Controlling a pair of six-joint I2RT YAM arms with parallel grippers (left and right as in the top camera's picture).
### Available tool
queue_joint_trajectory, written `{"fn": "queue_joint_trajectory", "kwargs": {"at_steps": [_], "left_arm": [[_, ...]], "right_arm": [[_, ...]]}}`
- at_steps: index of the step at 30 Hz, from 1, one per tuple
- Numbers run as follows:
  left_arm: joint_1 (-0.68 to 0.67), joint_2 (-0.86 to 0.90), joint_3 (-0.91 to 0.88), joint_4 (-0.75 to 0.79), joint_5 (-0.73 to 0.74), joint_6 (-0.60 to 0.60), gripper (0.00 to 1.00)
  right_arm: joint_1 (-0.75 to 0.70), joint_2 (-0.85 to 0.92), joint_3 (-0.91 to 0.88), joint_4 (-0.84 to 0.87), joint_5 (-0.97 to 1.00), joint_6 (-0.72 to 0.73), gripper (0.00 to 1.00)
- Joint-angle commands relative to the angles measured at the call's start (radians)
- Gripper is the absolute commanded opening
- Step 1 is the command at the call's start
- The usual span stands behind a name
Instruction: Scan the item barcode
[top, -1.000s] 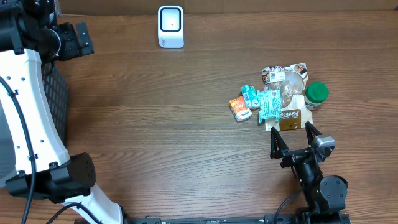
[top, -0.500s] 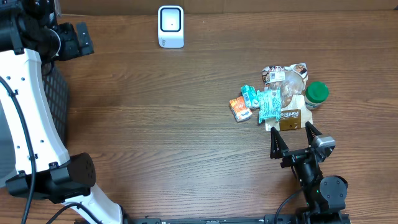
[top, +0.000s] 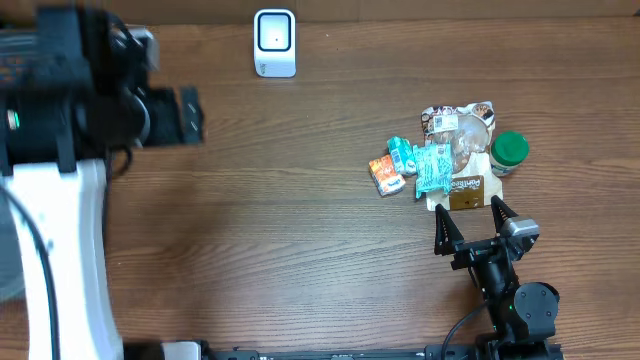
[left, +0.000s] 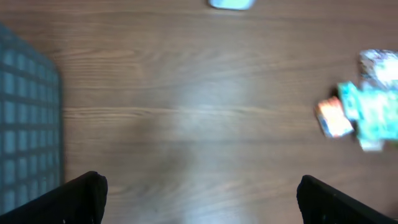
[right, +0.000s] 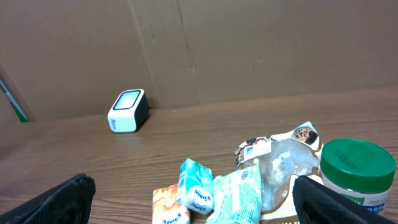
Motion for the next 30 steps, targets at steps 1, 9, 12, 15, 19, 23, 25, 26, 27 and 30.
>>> {"fn": "queue_joint_trajectory", "kwargs": {"at_steps": [1,9,12,15,19,23,25,26,27,30], "left_arm": [[-0.057,-0.121,-0.097,0.002,0.004,0.017,1.00],[-0.066,-0.313,-0.266,-0.002,-0.055,0.030,0.99],[-0.066,-0.377,-0.340,0.004,-0.055,0.030,1.00],[-0.066,-0.454,-0.446,0.095,-0.061,0.031,0.99],[-0.066,-0.581,-0.642,0.340,-0.063,0.031,1.00],[-0.066,-0.708,-0.865,0.636,-0.063,0.031,1.00],[-0.066,-0.771,-0.981,0.791,-0.063,0.031,0.99],[-0.065,-0.803,-1.038,0.867,-0.063,0.034,1.00],[-0.064,-0.831,-1.089,0.930,-0.063,0.040,1.00],[-0.055,-0.927,-1.266,1.147,-0.063,0.042,1.00]], "right_arm": [[-0.006,-0.008,-0.011,0.005,-0.005,0.002,1.00],[-0.006,-0.008,-0.011,0.005,-0.005,0.002,1.00],[-0.006,-0.008,-0.011,0.005,-0.005,0.002,1.00],[-0.006,-0.008,-0.011,0.005,-0.006,0.002,1.00],[-0.006,-0.008,-0.011,0.005,-0.006,0.002,1.00],[-0.006,-0.008,-0.011,0.005,-0.005,0.002,1.00],[-0.006,-0.008,-0.011,0.005,-0.005,0.002,1.00],[-0.006,-0.008,-0.011,0.005,-0.005,0.002,1.00],[-0.006,-0.008,-0.011,0.005,-0.005,0.002,1.00],[-0.006,-0.008,-0.011,0.005,-0.006,0.002,1.00]]}}
